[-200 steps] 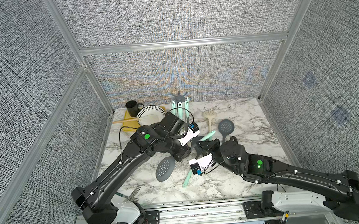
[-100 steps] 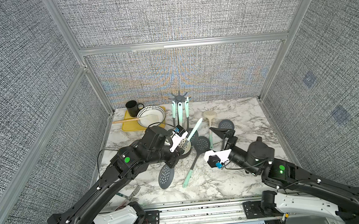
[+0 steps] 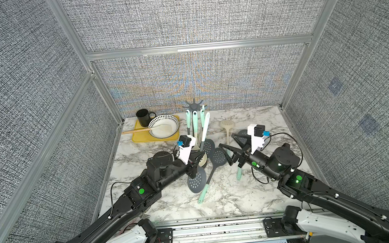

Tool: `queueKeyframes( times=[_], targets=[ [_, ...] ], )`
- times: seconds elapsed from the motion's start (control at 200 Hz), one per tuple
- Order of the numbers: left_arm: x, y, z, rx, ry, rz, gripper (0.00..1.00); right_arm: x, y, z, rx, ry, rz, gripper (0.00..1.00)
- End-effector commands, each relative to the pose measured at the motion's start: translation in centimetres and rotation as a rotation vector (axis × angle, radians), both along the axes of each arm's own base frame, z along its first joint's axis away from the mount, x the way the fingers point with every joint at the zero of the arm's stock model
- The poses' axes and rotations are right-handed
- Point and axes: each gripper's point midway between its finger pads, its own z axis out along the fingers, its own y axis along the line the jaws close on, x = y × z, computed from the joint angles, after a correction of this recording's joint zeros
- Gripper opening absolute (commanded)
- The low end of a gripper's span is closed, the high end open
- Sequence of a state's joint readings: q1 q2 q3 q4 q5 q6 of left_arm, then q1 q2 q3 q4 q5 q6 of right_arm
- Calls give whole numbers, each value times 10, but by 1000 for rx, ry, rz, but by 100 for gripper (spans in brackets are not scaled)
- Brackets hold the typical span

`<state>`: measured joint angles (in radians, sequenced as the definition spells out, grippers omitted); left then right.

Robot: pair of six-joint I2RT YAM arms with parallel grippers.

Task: Hang the skimmer on the kitchen utensil rack
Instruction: Pick up the skimmer from the center of the board.

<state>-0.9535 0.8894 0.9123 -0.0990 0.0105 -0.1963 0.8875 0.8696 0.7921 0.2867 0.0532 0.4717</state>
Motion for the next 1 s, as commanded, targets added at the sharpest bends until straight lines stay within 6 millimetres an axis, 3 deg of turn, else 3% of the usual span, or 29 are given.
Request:
queueKeyframes(
  times=[0.0,0.23,0.355,0.661,0.996],
  targets=[
    [5,1,37,-67,-160,107,2,-24,16,42,209,54,163,93],
    [7,-7,27,-71,-151,154,2,-27,30,52,165,27,140,71],
    [6,-12,29,-77,-141,134,2,-19,34,45,117,34,105,60],
    [7,-21,25,-58,-124,113,2,-14,48,36,-28,-78,98,56],
    [8,-23,21,-55,-112,114,2,-5,51,35,-15,-60,69,31]
  ],
)
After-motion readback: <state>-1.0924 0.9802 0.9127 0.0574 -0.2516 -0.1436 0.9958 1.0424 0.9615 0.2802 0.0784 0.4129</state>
